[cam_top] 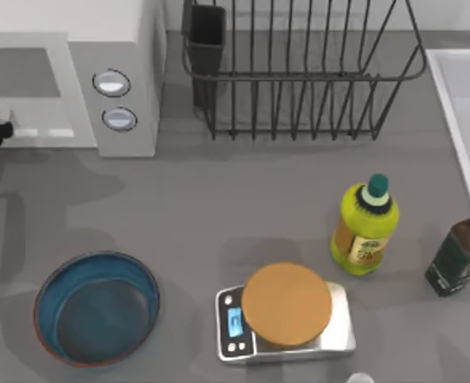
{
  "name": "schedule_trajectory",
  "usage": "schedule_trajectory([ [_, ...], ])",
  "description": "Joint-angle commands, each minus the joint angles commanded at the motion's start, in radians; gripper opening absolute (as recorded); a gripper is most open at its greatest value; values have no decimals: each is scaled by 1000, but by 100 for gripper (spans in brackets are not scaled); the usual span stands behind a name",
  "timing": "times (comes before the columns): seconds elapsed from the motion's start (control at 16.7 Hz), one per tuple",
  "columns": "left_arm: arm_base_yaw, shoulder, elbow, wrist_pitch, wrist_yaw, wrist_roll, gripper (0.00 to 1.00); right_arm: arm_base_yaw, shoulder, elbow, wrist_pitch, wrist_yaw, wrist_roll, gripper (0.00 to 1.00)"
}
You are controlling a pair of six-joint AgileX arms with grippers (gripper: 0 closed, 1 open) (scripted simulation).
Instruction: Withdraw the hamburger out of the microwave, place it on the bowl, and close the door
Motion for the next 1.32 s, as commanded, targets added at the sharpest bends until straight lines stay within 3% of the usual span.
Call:
schedule_trajectory([
  [0.36,1,-141,9,-152,-1,1,0,0,0,0,0,0,0,100],
  [0.78,-5,-144,14,-180,18,32,0,0,0,0,0,0,0,100],
  [1.02,-36,-152,49,-343,118,216,0,0,0,0,0,0,0,100],
  [1.32,-87,-155,103,-725,302,633,0,0,0,0,0,0,0,100],
])
